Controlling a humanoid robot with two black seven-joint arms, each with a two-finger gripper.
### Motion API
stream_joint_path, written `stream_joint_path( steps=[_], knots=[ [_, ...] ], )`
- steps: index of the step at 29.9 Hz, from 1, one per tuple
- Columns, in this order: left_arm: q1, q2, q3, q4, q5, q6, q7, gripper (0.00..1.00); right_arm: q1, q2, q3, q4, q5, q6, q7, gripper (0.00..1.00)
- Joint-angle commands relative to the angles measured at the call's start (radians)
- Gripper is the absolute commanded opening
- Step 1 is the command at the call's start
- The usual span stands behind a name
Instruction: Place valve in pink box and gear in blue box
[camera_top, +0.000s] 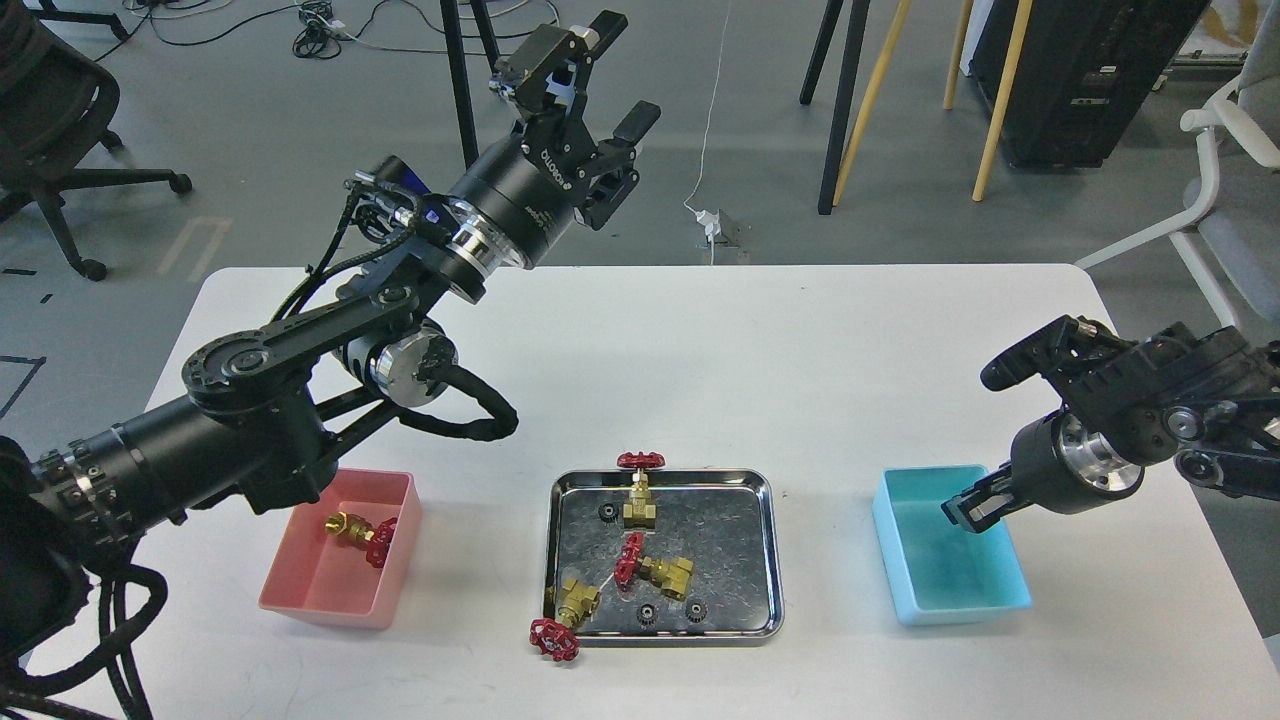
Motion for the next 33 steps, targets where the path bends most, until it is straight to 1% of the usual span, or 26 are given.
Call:
stream_joint_path(
  steps=[1, 5, 8, 11, 13, 14, 16, 17, 18, 20, 23, 25, 26, 28, 29, 32, 33],
  knots=[
    [0.000, -0.002, 0.002, 0.004, 0.000, 0.000, 0.000, 0.85, -0.013, -0.016, 0.040, -0.008, 0.009, 0.000, 0.002, 0.61],
    [-0.010, 0.013, 0.008, 0.014, 0.000, -0.003, 0.000, 0.85, -0.060, -0.039, 0.167, -0.030, 0.059, 0.000, 0.003, 0.67],
    [-0.033, 0.021, 0.010, 0.023, 0.002, -0.009, 0.000, 0.85, -0.082, -0.053, 0.290, -0.067, 0.157, 0.000, 0.003, 0.69],
    [-0.070, 0.043, 0.014, 0.047, 0.000, -0.017, 0.000, 0.85, -0.091, -0.055, 0.423, -0.132, 0.358, 0.000, 0.006, 0.70],
    [-0.083, 0.050, 0.016, 0.073, 0.002, -0.040, 0.000, 0.85, -0.103, -0.043, 0.518, -0.211, 0.560, -0.036, 0.019, 0.70],
    [-0.095, 0.047, 0.018, 0.098, 0.002, -0.067, 0.000, 0.85, -0.112, -0.030, 0.576, -0.261, 0.684, -0.045, 0.032, 0.70],
    [-0.118, 0.047, 0.015, 0.145, -0.001, -0.138, 0.000, 0.85, -0.143, 0.018, 0.676, -0.352, 0.853, -0.044, 0.066, 0.70],
    [-0.129, 0.047, 0.007, 0.174, -0.008, -0.206, 0.000, 0.84, -0.164, 0.058, 0.730, -0.410, 0.934, -0.041, 0.080, 0.70],
    [-0.133, 0.047, -0.002, 0.208, -0.014, -0.295, 0.000, 0.84, -0.180, 0.094, 0.787, -0.468, 1.006, -0.032, 0.091, 0.71],
    [-0.136, 0.046, -0.021, 0.292, -0.029, -0.476, 0.000, 0.84, -0.209, 0.157, 0.898, -0.572, 1.138, 0.000, 0.092, 0.72],
    [-0.130, 0.043, -0.064, 0.414, -0.038, -0.476, 0.000, 0.85, -0.250, 0.256, 1.032, -0.720, 1.306, 0.000, 0.092, 0.73],
    [-0.124, 0.038, -0.082, 0.502, -0.038, -0.476, 0.000, 0.85, -0.286, 0.330, 1.120, -0.858, 1.421, 0.000, 0.082, 0.75],
    [-0.121, 0.035, -0.085, 0.535, -0.038, -0.476, 0.000, 0.86, -0.302, 0.362, 1.147, -0.915, 1.449, 0.000, 0.078, 0.76],
    [-0.103, 0.024, -0.087, 0.605, -0.040, -0.476, 0.000, 0.87, -0.335, 0.419, 1.184, -1.014, 1.473, 0.000, 0.074, 0.80],
    [-0.087, 0.014, -0.090, 0.642, -0.041, -0.476, 0.000, 0.87, -0.345, 0.445, 1.191, -1.047, 1.475, 0.000, 0.074, 0.83],
    [-0.067, -0.035, -0.104, 0.707, -0.041, -0.476, 0.000, 0.87, -0.378, 0.487, 1.186, -1.061, 1.474, 0.000, 0.075, 0.96],
    [-0.063, -0.048, -0.108, 0.718, -0.040, -0.476, 0.000, 0.87, -0.385, 0.490, 1.186, -1.062, 1.474, 0.000, 0.075, 0.97]
  ],
)
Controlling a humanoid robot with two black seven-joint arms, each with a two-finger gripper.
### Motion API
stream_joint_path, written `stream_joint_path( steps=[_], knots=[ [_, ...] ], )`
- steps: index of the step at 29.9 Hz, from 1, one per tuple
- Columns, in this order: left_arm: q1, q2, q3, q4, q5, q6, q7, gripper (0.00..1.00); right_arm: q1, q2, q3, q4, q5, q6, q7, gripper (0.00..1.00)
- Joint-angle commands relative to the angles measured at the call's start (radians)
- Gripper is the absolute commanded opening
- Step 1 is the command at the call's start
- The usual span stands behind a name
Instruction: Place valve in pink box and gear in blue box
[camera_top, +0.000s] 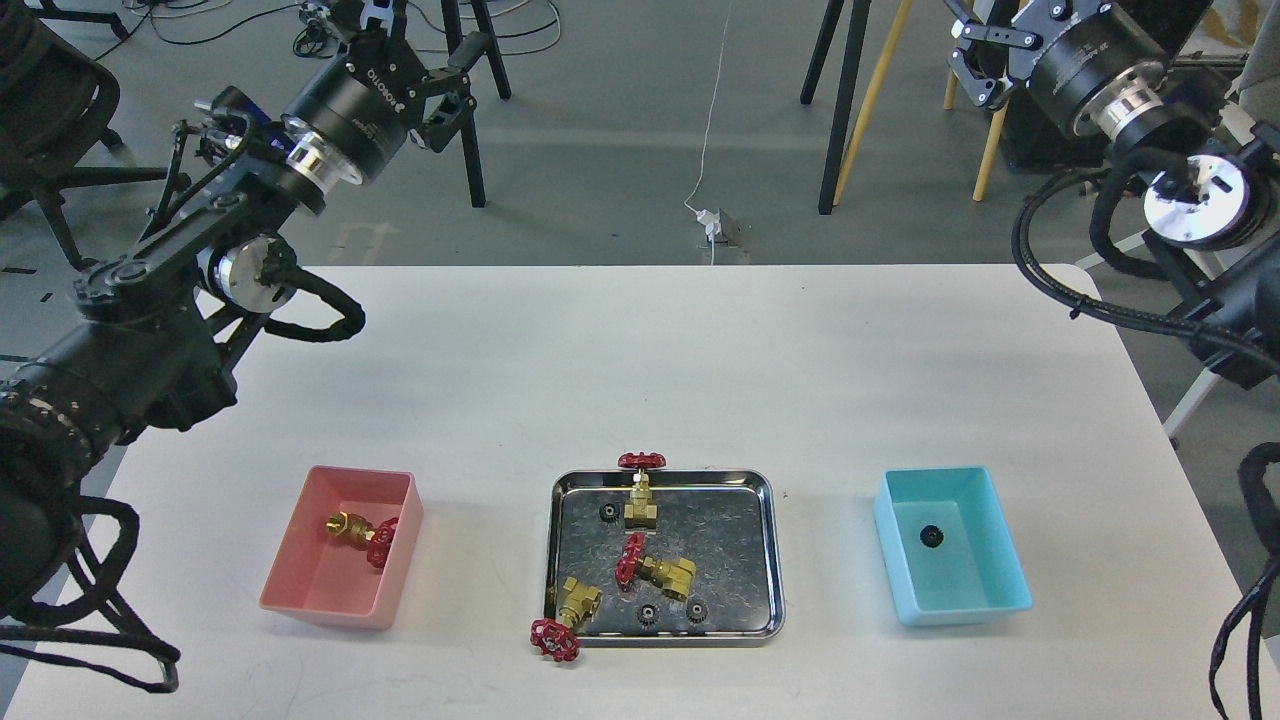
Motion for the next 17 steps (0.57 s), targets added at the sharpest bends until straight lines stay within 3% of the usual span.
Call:
stream_joint_path(
  steps=[1, 10, 17],
  knots=[
    [0.020, -0.046, -0.020, 0.060, 0.000, 0.000, 0.000, 0.87, -0.027, 0.030, 0.003, -0.018, 0.002, 0.000, 0.001, 0.98],
    [0.016, -0.095, -0.052, 0.064, -0.016, 0.000, 0.000, 0.87, -0.025, 0.030, 0.003, -0.018, 0.002, 0.000, 0.007, 0.98],
    [0.016, -0.094, -0.038, 0.063, -0.010, 0.000, 0.000, 0.87, -0.016, 0.030, -0.125, 0.008, -0.131, 0.000, 0.010, 0.98]
  ],
)
